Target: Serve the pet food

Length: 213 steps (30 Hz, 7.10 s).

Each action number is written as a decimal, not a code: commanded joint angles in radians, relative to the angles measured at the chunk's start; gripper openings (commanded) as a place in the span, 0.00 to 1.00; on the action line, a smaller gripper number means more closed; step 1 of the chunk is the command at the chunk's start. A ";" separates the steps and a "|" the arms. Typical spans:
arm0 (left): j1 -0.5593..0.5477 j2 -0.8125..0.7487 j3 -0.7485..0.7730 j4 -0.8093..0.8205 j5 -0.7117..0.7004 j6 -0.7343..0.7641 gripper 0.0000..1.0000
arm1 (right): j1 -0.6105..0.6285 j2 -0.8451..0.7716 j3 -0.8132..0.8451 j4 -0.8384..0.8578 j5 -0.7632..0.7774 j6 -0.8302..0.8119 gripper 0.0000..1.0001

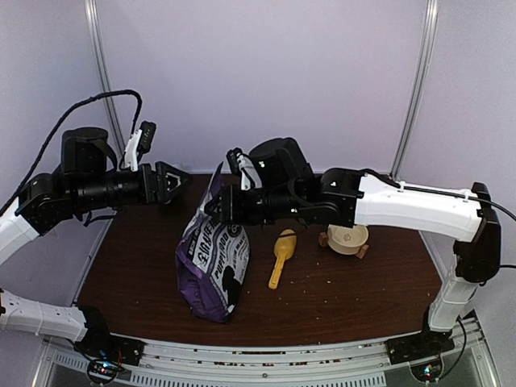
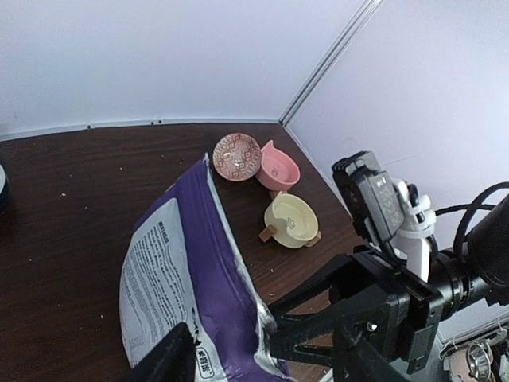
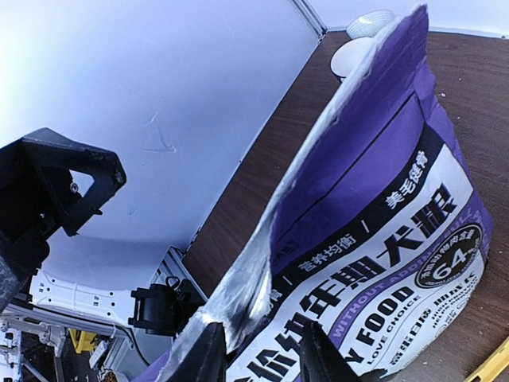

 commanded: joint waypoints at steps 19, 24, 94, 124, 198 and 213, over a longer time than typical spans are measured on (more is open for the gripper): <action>0.003 0.087 0.072 -0.108 0.038 -0.046 0.46 | -0.027 -0.084 0.002 -0.059 0.064 0.012 0.51; 0.003 0.116 0.091 -0.147 0.045 -0.049 0.40 | -0.027 -0.080 0.005 -0.060 0.064 0.010 0.52; 0.002 0.114 0.074 -0.103 0.091 0.046 0.00 | -0.031 0.249 0.401 -0.258 -0.033 -0.036 0.22; -0.002 0.085 0.120 -0.170 -0.056 0.218 0.00 | -0.009 0.272 0.401 -0.445 0.182 -0.143 0.00; 0.018 0.240 0.214 -0.299 0.029 0.144 0.50 | -0.042 0.100 0.329 -0.363 -0.001 -0.067 0.49; 0.020 0.220 0.270 -0.393 -0.188 0.182 0.00 | -0.037 0.042 0.501 -0.515 0.153 -0.157 0.00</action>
